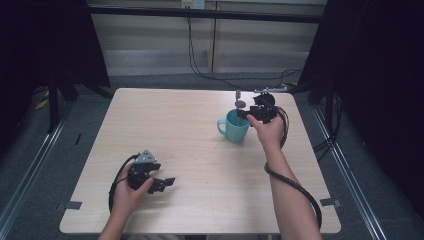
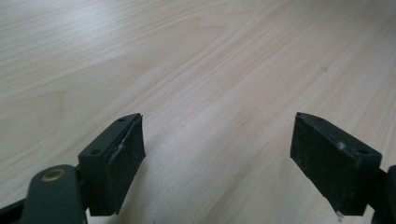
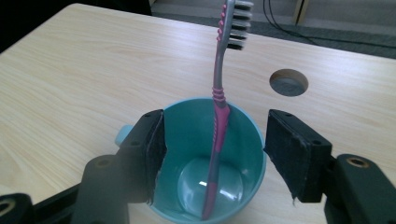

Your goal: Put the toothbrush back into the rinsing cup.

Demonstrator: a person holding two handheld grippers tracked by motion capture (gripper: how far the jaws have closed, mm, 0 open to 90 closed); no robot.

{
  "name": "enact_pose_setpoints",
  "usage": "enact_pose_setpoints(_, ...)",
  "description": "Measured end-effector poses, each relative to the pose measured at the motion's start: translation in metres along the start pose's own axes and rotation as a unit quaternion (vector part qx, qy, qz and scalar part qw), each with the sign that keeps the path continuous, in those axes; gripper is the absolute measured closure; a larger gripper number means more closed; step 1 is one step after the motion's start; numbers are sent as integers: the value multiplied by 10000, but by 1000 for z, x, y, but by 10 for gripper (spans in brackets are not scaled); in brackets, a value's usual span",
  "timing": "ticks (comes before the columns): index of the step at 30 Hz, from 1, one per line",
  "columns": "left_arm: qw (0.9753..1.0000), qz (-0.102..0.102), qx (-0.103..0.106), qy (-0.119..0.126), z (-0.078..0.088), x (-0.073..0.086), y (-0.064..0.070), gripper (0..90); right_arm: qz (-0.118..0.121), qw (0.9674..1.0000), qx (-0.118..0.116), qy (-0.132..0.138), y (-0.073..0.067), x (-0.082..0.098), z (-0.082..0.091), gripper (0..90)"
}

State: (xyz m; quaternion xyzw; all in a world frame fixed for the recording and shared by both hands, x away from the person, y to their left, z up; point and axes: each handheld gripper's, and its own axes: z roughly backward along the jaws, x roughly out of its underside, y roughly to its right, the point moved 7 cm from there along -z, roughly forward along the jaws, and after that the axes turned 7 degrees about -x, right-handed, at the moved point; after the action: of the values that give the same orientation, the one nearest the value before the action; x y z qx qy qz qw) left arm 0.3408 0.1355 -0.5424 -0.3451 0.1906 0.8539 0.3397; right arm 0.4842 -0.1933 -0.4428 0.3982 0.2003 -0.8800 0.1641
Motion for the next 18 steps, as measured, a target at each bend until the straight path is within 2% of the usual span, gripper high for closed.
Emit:
enact_pose_setpoints(3,10000,-4,-6,-4,0,0,0,177,112,9999,-55,-67,-5,2,1,358)
enact_pose_setpoints(6,10000,20,33,-1,-1,0,1,177,217,9997,-16,-72,-8,1,4,323)
enact_pose_setpoints(10,10000,-16,45,-5,-1,0,2,177,366,9990,-84,-231,-13,2,6,282)
enact_pose_setpoints(13,10000,-40,42,-47,-1,1,1,177,289,9989,-230,-304,-15,5,6,249)
enact_pose_setpoints(15,10000,-4,53,-28,-2,0,2,177,396,9984,-224,-341,-16,7,8,249)
enact_pose_setpoints(18,9999,-63,46,-71,-4,0,2,178,451,9980,-303,-327,-16,9,13,229)
